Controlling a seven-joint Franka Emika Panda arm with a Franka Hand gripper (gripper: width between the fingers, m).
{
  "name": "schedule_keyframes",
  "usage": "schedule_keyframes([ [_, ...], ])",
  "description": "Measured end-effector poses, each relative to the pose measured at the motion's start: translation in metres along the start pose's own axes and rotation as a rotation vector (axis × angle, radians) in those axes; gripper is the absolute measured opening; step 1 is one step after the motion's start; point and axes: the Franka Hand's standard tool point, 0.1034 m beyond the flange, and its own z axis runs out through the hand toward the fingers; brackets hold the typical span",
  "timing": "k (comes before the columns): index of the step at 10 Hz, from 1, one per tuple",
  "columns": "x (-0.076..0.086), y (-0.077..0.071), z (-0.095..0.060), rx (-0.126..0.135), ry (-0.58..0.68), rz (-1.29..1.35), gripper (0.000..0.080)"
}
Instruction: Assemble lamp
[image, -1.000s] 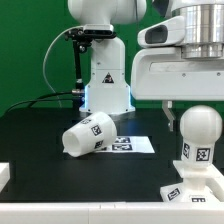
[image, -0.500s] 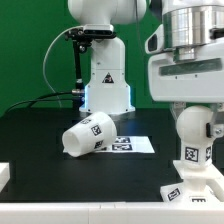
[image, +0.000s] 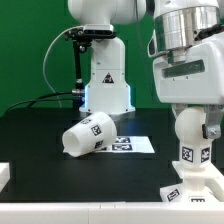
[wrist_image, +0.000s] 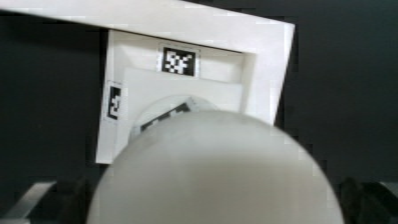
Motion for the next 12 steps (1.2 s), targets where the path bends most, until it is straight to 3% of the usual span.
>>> schedule_keyframes([
  [1, -0.008, 0.003, 0.000, -0.046, -0.025, -0.152, 0.0697],
  [2, -0.014, 0.001, -0.002, -0.070, -0.040, -0.303, 0.0698],
  [3, -0.014, -0.002, -0.004, -0.051, -0.030, -0.369, 0.0698],
  [6, -0.011, 0.000, -0.003, -0.054, -0.032, -0.576, 0.0698],
  [8, -0.003, -0.001, -0.004, -0.078, 0.003, -0.936, 0.0698],
  [10, -0.001, -0.008, -0.005, -0.078, 0.038, -1.252, 0.0698],
  [12, 0.000, -0.007, -0.005, -0.079, 0.037, -1.277, 0.0698],
])
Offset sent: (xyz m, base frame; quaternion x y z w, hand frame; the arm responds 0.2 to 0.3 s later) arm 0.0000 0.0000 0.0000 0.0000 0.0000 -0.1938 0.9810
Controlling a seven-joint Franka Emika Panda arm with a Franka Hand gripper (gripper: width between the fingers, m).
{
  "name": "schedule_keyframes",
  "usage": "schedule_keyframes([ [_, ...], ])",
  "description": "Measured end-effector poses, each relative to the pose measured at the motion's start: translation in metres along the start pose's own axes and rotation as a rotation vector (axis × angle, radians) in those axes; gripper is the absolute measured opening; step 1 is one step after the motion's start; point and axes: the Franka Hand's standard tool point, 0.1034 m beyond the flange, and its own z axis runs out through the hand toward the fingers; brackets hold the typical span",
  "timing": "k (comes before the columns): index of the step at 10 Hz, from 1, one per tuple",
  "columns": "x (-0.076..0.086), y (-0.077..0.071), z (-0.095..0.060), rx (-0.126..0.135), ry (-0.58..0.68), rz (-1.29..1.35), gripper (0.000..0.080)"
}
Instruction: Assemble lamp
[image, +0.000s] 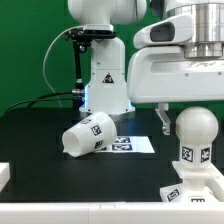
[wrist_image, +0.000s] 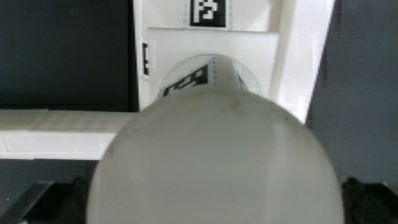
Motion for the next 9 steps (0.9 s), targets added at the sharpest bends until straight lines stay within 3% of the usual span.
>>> schedule_keyframes([
  [1, -0.0001, 0.0001, 0.0001, 0.000, 0.000, 0.028, 0.0603],
  [3, 0.0000, 0.0000, 0.0001, 0.001, 0.000, 0.055, 0.0571],
  [5, 0.0020, 0.0026, 0.0006, -0.002, 0.023, 0.244, 0.0571],
  [9, -0.0054, 0.0073, 0.0010, -0.018, -0.031, 0.935, 0.0573],
])
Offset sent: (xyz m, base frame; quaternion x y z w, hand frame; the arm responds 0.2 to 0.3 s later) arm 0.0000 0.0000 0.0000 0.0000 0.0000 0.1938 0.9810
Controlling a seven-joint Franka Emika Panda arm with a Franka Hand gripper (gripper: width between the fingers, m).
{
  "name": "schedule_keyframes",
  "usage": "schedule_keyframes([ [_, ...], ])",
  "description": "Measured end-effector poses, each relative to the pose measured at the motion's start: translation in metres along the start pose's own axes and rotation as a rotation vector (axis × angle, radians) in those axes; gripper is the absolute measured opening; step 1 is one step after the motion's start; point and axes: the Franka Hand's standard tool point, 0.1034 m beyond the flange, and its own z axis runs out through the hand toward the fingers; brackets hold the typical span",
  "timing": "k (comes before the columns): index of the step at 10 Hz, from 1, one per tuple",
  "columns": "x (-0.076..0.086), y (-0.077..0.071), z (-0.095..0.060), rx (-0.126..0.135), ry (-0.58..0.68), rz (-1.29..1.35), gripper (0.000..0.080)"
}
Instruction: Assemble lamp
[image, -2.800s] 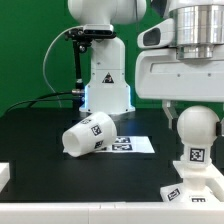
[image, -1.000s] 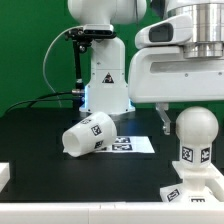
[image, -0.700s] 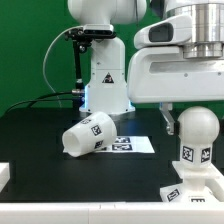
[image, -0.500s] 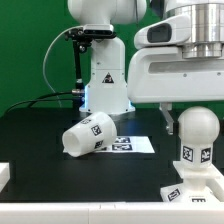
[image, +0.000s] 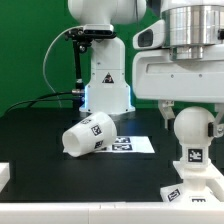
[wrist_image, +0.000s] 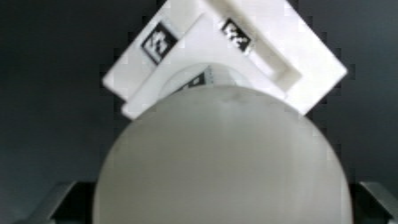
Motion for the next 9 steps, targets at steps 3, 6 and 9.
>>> schedule_keyframes([
  [3, 0.001, 0.002, 0.001, 0.026, -0.040, 0.399, 0.0573],
  [6, 0.006, 0.006, 0.001, 0.029, -0.055, 0.394, 0.0573],
  [9, -0.004, 0.002, 0.001, 0.024, -0.059, 0.066, 0.0691],
])
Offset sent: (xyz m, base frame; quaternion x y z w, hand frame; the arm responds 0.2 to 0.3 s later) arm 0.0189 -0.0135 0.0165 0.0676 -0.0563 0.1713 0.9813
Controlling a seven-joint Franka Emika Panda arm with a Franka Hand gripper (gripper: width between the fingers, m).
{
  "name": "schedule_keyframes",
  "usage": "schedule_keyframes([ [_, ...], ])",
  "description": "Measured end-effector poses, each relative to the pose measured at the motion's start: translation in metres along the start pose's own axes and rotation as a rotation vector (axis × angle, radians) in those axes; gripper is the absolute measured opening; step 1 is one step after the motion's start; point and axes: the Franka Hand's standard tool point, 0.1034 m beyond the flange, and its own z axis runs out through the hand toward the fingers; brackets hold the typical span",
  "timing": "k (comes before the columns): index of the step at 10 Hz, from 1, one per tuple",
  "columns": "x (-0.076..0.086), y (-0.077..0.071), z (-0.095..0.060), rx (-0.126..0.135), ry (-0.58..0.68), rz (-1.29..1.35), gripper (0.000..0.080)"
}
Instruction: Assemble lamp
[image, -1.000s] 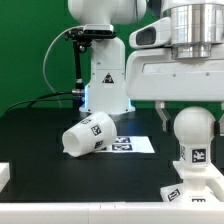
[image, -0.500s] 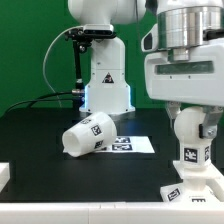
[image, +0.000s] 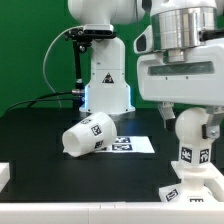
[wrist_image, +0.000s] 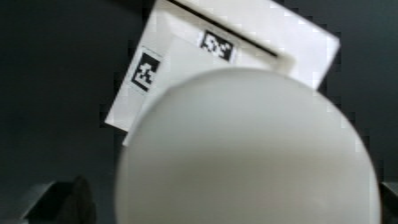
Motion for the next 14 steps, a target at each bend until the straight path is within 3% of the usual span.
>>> schedule_keyframes([
  [2, -0.014, -0.005, -0.002, 0.003, 0.006, -0.145, 0.0698],
  [4, -0.009, -0.003, -0.001, -0.004, 0.011, -0.293, 0.0699],
  [8, -0.003, -0.004, -0.001, -0.076, 0.053, -0.968, 0.0699],
  [9, -0.008, -0.005, 0.004, -0.093, 0.045, -1.116, 0.0699],
  [10, -0.009, -0.005, 0.005, -0.092, 0.044, -1.108, 0.0699],
  [11, -0.008, -0.004, 0.005, -0.093, 0.045, -1.105, 0.0610],
  [12, -0.008, -0.004, 0.005, -0.092, 0.046, -1.077, 0.0574],
  [14, -0.008, -0.004, 0.005, -0.089, 0.048, -1.004, 0.0574],
])
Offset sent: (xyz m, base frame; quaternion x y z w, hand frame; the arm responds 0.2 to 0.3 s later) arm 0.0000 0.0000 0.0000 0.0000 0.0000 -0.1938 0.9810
